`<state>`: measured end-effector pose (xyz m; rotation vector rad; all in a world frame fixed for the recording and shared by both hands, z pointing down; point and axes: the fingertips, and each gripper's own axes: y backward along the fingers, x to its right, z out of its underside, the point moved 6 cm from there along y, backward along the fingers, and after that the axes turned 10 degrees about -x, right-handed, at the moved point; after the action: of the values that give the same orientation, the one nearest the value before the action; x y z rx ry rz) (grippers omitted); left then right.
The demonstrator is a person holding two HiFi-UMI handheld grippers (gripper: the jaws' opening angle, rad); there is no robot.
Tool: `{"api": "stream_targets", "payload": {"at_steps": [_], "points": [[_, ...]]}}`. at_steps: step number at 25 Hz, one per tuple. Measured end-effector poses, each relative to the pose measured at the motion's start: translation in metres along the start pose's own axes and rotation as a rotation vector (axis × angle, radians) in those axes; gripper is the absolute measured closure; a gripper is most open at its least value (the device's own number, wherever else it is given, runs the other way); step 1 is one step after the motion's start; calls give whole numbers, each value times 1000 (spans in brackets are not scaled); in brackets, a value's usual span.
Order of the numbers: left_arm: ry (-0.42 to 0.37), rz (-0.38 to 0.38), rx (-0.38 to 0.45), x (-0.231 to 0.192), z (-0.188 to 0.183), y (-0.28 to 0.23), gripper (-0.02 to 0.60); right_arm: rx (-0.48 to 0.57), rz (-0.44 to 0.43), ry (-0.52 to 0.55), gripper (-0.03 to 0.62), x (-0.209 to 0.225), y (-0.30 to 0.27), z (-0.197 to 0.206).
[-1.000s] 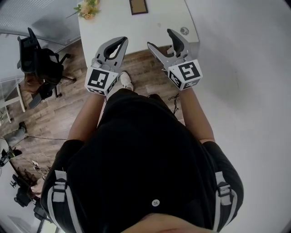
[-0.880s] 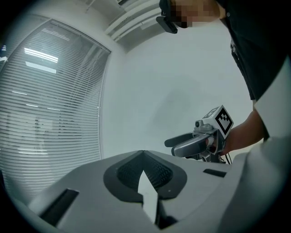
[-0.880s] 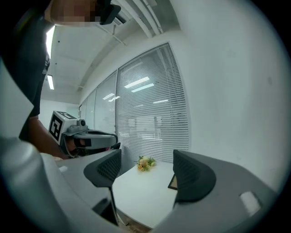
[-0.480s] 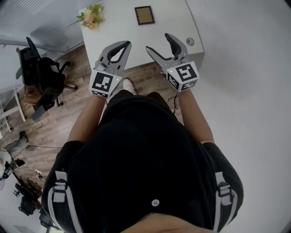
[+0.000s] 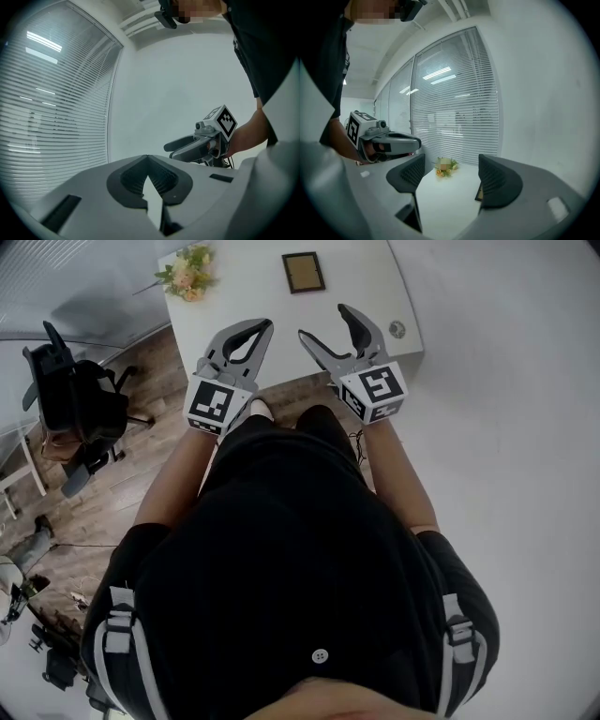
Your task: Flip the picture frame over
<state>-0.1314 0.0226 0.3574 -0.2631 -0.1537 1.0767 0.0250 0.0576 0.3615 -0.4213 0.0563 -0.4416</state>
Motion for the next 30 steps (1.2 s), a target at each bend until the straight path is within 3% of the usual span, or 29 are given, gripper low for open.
{"api": "stream_targets", "payload": {"at_steps": [8, 18, 25, 30], "points": [[15, -51, -10, -26, -3, -30, 577, -24, -48, -24, 241, 38, -34, 2], [35, -137, -38, -48, -12, -97, 577, -73, -119, -36, 241, 121, -102, 7], [102, -202, -27, -54, -15, -148, 577, -145, -190, -51, 241, 175, -137, 24], [144, -282, -61, -57, -12, -167, 577, -203, -195, -72, 241, 202, -157, 42]]}}
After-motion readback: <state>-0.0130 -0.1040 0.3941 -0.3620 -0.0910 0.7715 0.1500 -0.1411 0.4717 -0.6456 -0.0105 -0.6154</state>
